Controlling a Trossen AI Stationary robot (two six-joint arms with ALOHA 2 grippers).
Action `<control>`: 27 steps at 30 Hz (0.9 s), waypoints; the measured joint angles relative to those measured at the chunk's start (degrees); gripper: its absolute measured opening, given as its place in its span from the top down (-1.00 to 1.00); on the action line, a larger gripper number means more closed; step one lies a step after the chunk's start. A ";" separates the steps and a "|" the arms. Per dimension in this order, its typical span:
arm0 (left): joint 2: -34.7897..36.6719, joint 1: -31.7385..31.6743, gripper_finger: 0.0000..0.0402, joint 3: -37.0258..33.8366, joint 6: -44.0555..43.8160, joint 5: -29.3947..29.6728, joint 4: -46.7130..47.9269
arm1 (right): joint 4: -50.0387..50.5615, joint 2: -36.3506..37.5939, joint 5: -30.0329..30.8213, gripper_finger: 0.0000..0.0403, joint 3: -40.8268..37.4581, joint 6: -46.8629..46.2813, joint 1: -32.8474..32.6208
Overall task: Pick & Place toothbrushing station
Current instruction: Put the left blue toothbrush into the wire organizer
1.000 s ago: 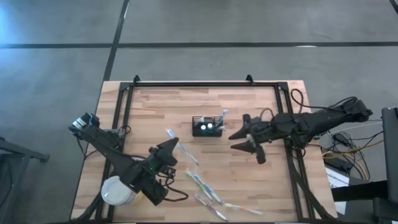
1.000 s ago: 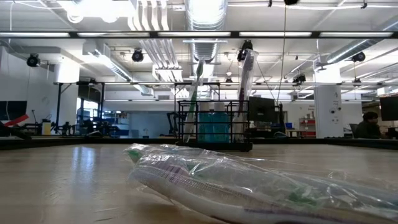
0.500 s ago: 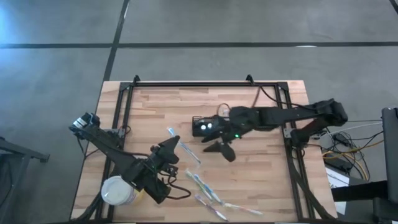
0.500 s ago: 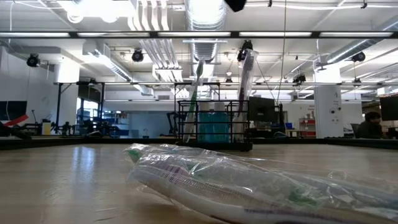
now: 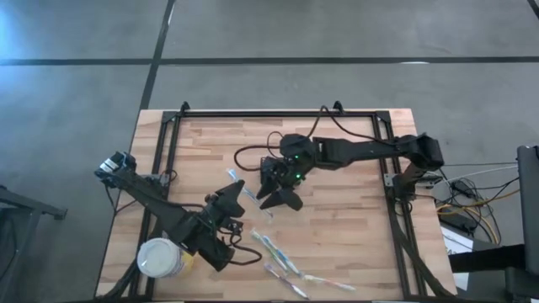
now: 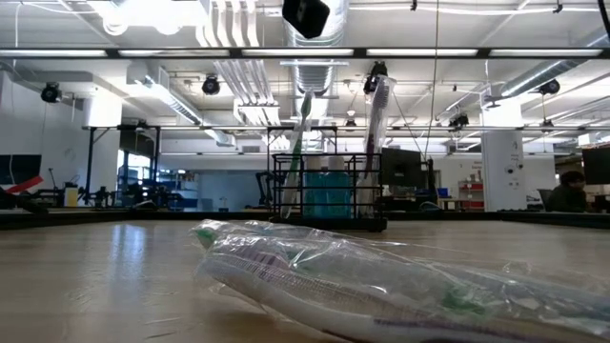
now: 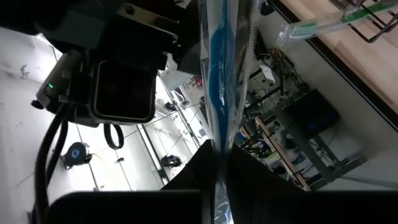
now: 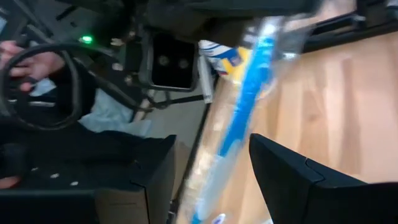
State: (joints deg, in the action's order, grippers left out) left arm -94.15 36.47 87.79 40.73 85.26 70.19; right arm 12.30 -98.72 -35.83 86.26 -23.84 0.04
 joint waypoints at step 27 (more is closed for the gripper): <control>-0.02 -2.51 0.90 0.61 0.08 0.85 -0.19 | -1.95 -0.89 1.14 0.17 -0.26 -1.24 1.14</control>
State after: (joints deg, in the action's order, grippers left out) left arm -94.17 33.95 88.40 40.81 86.11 70.00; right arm 10.35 -99.61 -34.70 86.00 -25.08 1.19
